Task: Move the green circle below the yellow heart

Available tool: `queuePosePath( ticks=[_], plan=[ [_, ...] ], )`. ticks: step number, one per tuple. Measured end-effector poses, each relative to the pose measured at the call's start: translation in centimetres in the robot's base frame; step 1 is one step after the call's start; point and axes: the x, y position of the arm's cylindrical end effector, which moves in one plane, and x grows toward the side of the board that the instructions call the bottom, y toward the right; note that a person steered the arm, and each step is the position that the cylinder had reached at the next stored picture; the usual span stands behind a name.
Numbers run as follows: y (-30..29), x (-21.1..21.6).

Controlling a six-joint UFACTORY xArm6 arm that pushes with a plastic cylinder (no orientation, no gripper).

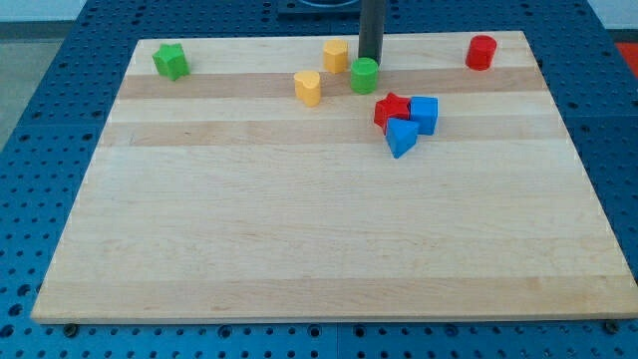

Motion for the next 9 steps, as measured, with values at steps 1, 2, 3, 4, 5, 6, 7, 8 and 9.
queuePosePath(
  ticks=[1, 2, 3, 4, 5, 6, 7, 8, 9],
  plan=[
    [1.5, 0.5],
    [2.9, 1.6],
    [2.0, 2.0],
    [0.2, 2.0],
    [-2.1, 2.0],
    [-4.2, 2.3],
    [-5.5, 3.6],
    [-6.2, 5.4],
    [-6.6, 7.1]
  ],
)
